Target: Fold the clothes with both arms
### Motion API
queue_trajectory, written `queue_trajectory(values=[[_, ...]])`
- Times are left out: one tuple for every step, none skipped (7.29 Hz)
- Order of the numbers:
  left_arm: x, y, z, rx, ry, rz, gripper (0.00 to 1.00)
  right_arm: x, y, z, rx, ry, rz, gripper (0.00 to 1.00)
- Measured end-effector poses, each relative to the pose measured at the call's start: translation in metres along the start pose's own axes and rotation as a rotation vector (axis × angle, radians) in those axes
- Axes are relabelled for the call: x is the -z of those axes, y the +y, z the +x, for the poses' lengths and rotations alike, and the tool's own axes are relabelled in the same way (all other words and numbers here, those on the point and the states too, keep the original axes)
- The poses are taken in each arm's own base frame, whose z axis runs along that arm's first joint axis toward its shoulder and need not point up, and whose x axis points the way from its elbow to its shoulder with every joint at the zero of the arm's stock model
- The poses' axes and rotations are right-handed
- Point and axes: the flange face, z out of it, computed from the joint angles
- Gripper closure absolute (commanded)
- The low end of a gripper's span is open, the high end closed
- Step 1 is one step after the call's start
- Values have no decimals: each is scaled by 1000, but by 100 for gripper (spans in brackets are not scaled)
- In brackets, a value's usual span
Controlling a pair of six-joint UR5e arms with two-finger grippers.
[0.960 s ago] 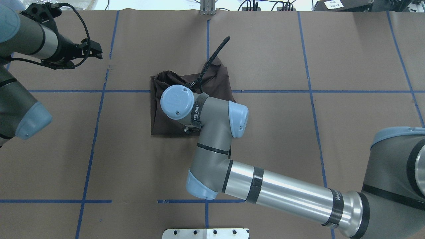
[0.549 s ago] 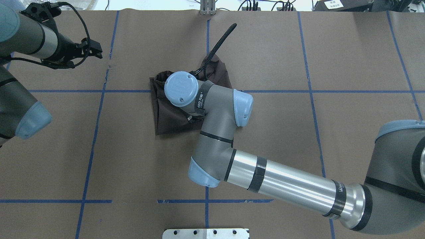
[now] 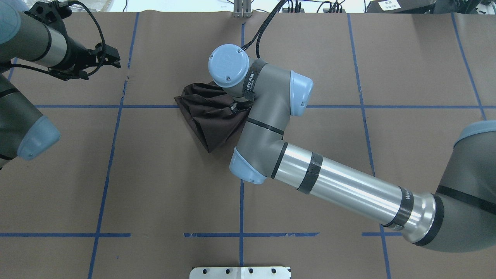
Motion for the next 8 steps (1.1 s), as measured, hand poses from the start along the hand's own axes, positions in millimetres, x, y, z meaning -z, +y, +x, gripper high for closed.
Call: queue_trajectory(values=[[1,-1,1,1,0,0,0,-3,-1,4,5,2,3,1],[1,-1,1,1,-1,0,0,-7,2,6,8,3,3,0],[1,-2,1,2,-1,1,0,-10,3,9,8,0,8,0],[1,-2,1,2,-1,1,0,-12,3,11,3,-3,15,0],[2,-2,0,2,-1,2,0,-12,1,15,-10,-5,17,0],[2,-3,0,3,-2,2,0,-16,2,18,-22,-5,12,1],[2,-3,0,4,-2,2,0,-24,7,19,-31,0,1,14],[2,-3,0,4,-1,2,0,-35,12,20,-40,6,-11,53]])
